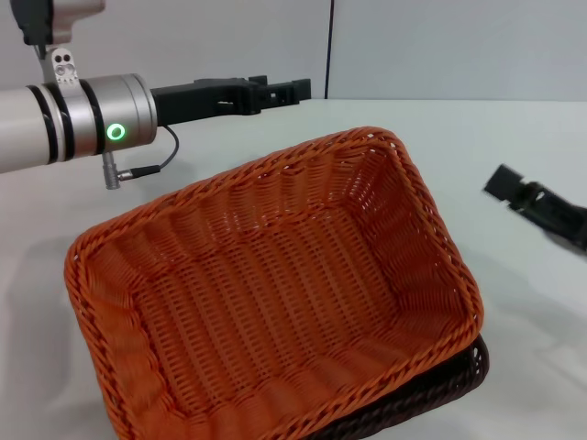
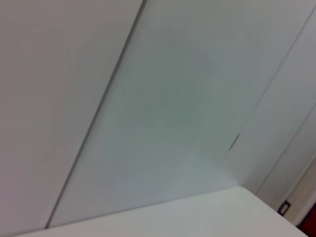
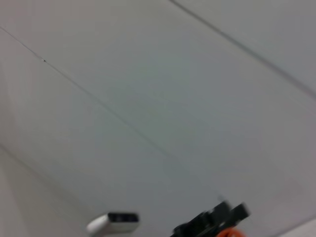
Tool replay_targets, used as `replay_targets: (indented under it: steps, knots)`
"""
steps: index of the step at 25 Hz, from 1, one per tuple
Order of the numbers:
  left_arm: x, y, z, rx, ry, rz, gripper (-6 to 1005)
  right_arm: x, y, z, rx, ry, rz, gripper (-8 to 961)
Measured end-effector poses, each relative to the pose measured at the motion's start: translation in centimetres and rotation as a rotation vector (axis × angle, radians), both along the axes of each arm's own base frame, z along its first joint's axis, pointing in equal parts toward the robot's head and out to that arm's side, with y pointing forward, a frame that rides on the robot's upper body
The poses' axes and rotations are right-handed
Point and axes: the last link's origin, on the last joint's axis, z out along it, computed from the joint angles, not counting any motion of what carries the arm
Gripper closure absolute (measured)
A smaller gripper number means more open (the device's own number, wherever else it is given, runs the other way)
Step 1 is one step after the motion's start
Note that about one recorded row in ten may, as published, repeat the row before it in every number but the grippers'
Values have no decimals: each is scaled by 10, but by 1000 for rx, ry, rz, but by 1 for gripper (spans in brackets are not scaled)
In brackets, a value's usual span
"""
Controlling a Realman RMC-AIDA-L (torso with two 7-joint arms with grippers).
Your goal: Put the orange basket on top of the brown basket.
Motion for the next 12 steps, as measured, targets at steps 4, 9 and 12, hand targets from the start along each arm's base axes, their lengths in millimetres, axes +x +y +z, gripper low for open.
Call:
replay_targets:
  steps: [4,9,12]
  knots:
    - [-5,0,8,45,-36,6,138,8,5,22,127,-65,-3,289]
    - [-14,-3,20,119,-109,11,138,24,11,58,404,-149,-42,289]
    - [-17,-5,23,136,-124,15,138,34,12,76,577,-202,-83,288]
